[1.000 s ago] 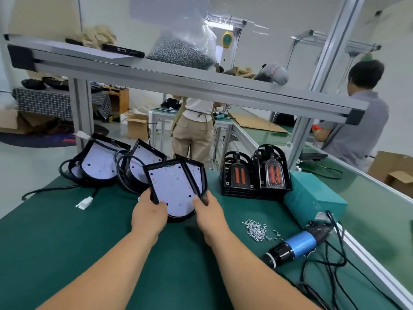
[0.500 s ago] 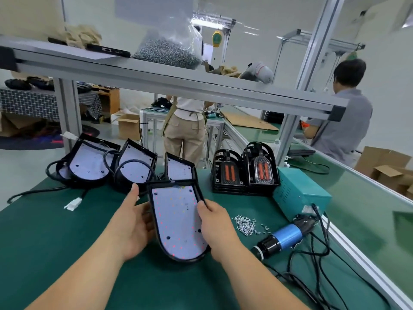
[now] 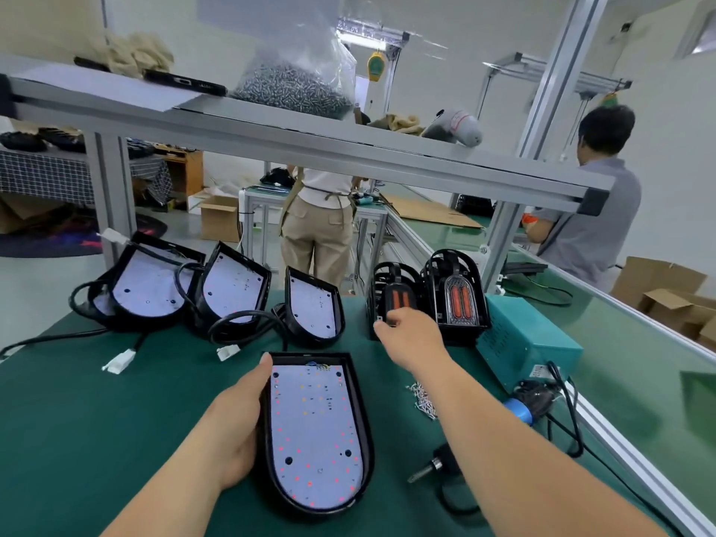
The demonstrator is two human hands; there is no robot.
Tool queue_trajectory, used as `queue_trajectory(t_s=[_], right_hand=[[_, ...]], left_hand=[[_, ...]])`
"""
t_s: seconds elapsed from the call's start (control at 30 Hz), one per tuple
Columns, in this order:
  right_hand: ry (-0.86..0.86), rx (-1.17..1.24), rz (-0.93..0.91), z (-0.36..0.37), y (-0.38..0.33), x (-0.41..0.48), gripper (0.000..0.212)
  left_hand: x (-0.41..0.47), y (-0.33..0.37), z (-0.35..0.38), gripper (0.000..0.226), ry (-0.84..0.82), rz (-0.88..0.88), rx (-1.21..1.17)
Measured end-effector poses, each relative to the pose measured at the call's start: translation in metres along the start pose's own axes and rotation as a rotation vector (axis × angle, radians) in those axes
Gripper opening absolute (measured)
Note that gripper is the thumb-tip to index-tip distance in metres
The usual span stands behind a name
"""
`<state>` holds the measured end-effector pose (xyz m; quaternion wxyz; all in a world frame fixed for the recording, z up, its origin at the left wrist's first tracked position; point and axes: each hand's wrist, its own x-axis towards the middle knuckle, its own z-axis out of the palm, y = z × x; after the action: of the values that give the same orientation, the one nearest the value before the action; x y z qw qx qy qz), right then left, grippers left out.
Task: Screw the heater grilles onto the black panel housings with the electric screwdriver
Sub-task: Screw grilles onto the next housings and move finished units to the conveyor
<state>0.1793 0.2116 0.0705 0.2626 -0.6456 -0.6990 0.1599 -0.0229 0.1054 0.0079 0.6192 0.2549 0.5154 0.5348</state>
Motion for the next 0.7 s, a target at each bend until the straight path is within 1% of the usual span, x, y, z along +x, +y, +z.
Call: queue_trajectory(t_s=[0.03, 0.07, 0.1, 0.17, 0.27, 0.47, 0.57, 0.7], right_hand=[[0.002, 0.006, 0.013, 0.002, 0.002, 0.012, 0.03], [-0.002, 0.003, 0.023, 0.006, 0.004, 0.022, 0.042], [-0.007, -0.013, 0.036, 0.008, 0.005, 0.031, 0.047], [0.017, -0.055, 0.062, 0.014, 0.008, 0.046, 0.046], [0.065, -0.117, 0.129, 0.021, 0.016, 0.062, 0.041], [0.139, -0.321, 0.154, 0.03, 0.023, 0.08, 0.05], [0.144, -0.293, 0.174, 0.032, 0.025, 0.086, 0.058], [0.153, -0.22, 0.213, 0.029, 0.027, 0.088, 0.059]], left_hand=[[0.0, -0.002, 0.001, 0.052, 0.004, 0.017, 0.024], [0.001, -0.003, 0.002, 0.052, 0.021, 0.041, 0.066], [0.002, -0.005, 0.003, 0.054, 0.04, 0.074, 0.109], [0.004, -0.007, 0.003, 0.056, 0.066, 0.129, 0.159], [0.005, -0.007, 0.003, 0.057, 0.085, 0.166, 0.205], [0.004, -0.008, 0.006, 0.05, 0.077, 0.149, 0.199], [0.004, -0.006, 0.007, 0.049, 0.083, 0.135, 0.187], [0.005, -0.006, 0.007, 0.048, 0.091, 0.147, 0.178]])
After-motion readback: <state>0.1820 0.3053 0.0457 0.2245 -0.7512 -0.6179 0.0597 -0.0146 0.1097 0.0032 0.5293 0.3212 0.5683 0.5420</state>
